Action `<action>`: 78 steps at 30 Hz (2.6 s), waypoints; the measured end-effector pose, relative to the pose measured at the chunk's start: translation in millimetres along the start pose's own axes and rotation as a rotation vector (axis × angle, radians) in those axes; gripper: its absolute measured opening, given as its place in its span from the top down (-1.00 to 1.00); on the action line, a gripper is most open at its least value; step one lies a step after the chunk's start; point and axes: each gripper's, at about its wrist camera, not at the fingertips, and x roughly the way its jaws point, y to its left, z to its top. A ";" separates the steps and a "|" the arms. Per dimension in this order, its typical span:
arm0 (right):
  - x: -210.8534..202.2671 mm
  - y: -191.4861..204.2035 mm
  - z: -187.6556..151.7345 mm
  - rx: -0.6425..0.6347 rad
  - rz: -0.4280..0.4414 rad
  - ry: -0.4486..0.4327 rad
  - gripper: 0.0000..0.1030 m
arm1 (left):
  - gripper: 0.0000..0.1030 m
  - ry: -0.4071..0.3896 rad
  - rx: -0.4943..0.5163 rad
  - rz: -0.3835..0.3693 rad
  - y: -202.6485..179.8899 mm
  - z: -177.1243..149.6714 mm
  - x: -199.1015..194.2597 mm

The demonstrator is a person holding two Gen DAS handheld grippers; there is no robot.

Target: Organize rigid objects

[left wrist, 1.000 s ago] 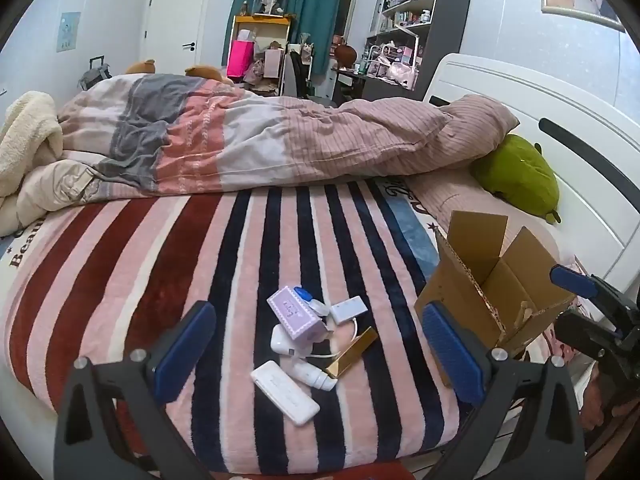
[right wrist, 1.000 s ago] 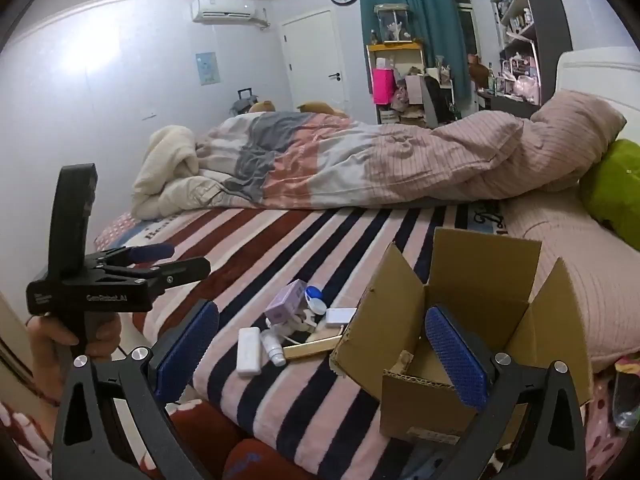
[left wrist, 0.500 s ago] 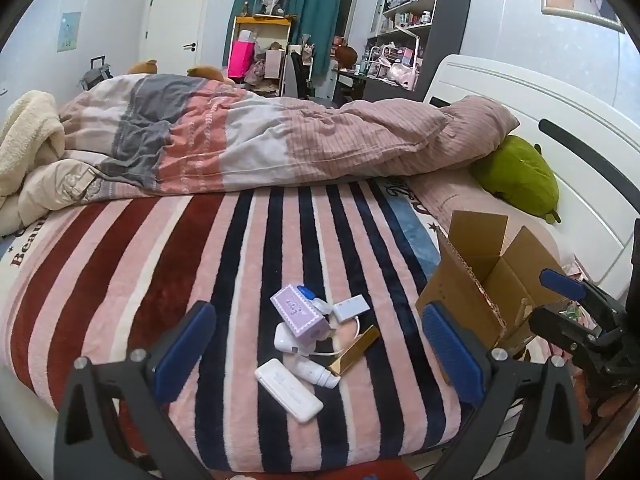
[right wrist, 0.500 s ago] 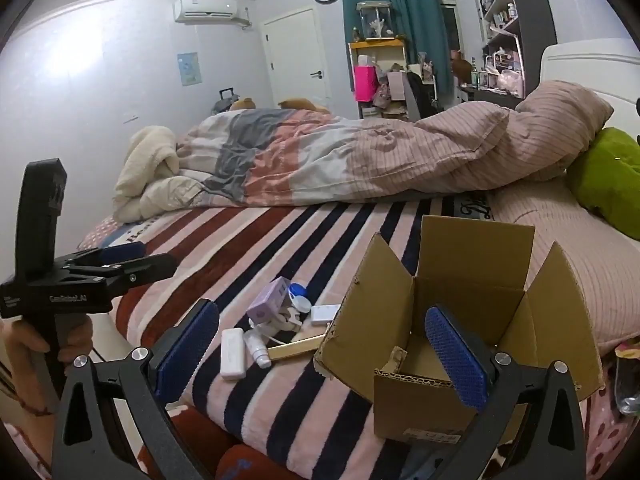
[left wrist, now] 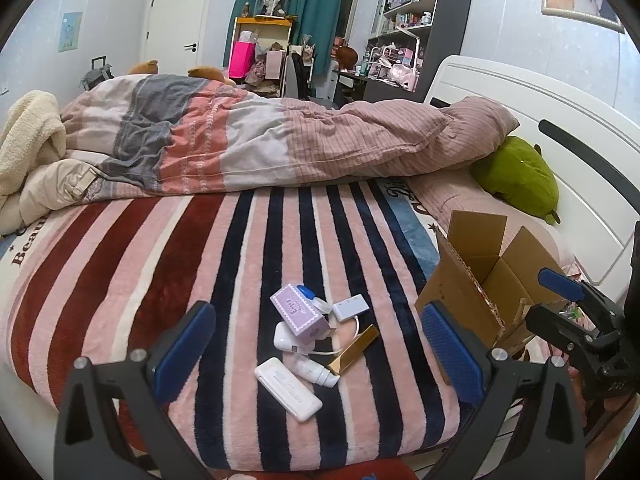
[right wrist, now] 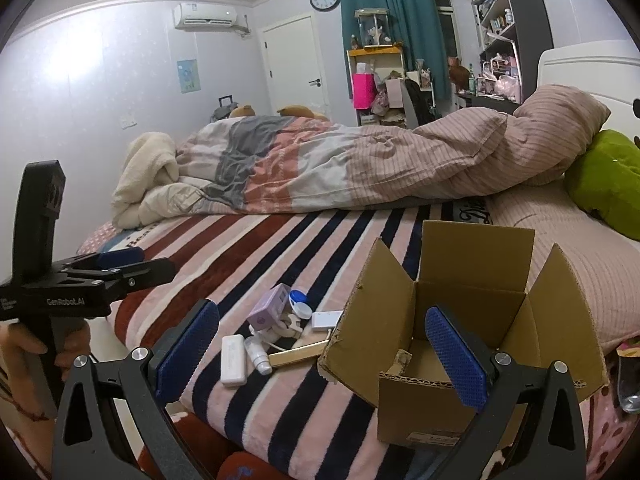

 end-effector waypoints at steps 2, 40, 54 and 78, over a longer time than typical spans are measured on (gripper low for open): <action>0.1 0.3 0.2 -0.001 -0.005 -0.001 -1.00 | -0.99 -0.001 0.000 0.005 0.2 0.0 -0.2; -3.6 3.5 -2.1 -0.002 -0.019 -0.027 -1.00 | -0.99 -0.008 0.005 0.044 2.9 -2.2 -4.5; -8.4 29.6 2.4 -0.111 -0.018 -0.079 -0.47 | -0.99 -0.037 -0.022 0.066 26.0 -4.3 -3.7; 212.6 101.9 -85.2 -0.144 0.234 0.460 0.22 | -0.99 0.123 -0.133 0.113 142.5 -65.7 72.6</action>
